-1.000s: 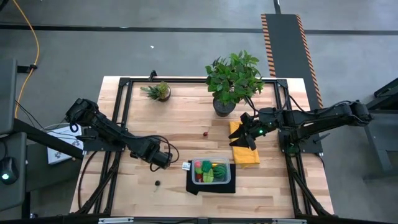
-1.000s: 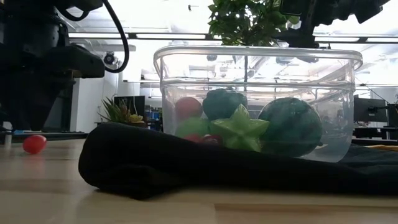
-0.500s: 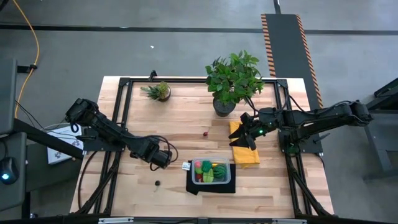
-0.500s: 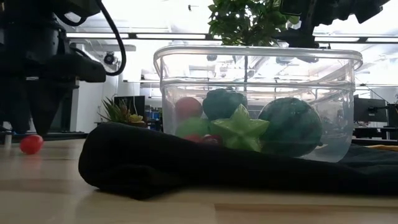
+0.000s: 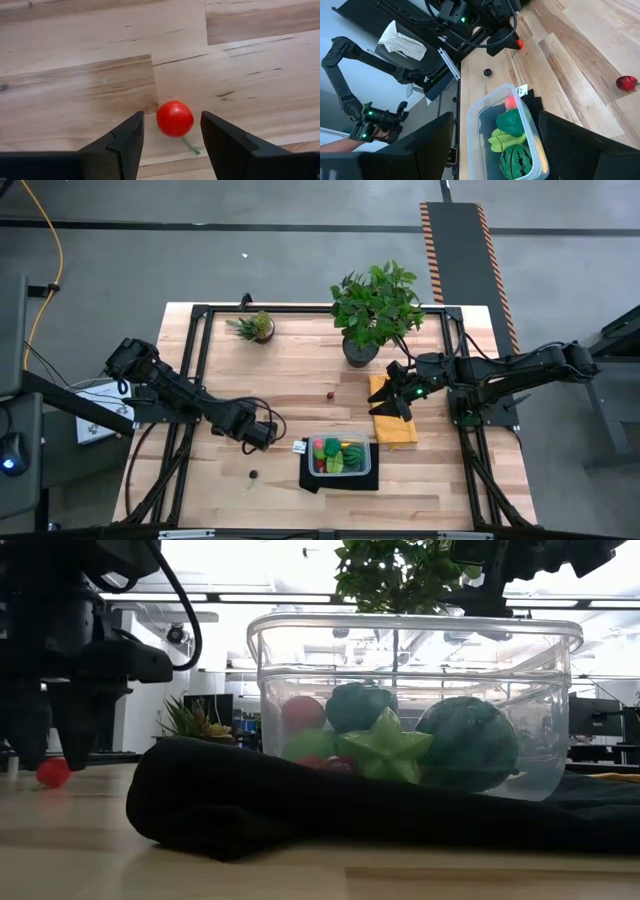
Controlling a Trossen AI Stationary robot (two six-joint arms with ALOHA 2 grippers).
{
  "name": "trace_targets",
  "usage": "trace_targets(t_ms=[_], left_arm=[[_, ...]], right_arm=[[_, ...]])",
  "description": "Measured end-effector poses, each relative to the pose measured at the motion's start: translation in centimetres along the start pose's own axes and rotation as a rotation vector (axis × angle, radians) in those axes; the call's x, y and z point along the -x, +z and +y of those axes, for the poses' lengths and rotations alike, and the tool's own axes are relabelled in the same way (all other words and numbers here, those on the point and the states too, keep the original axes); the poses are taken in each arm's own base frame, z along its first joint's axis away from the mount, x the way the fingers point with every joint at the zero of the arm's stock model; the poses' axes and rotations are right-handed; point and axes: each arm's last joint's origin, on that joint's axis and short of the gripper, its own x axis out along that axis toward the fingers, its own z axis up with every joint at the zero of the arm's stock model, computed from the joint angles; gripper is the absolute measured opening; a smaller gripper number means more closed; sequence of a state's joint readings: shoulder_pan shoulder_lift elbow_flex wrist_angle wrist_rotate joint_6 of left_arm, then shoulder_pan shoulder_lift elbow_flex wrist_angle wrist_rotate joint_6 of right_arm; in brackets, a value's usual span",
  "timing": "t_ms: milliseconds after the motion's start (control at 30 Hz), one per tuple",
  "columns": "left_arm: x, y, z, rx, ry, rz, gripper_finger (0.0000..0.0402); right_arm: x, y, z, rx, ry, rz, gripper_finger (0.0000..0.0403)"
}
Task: Pick and placing Produce into tupperware
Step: Put the left red cherry into the transparent bin
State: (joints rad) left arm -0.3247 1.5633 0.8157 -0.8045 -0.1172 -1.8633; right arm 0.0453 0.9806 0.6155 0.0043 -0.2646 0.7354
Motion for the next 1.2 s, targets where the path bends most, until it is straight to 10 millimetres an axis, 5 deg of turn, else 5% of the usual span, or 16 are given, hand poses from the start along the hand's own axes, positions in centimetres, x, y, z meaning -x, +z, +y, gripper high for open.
trace_targets(t_ms=[400,1200], left_arm=[[-0.4,1.8,-0.5,-0.034,-0.004,0.046,0.0154],[-0.4,1.6,-0.4,-0.101,0.009,0.101,0.0138]], right_arm=[[0.0,0.0,0.0,-0.005,0.000,0.001,0.0282],[0.0,0.0,0.0,0.003,-0.009,-0.006,0.0282]])
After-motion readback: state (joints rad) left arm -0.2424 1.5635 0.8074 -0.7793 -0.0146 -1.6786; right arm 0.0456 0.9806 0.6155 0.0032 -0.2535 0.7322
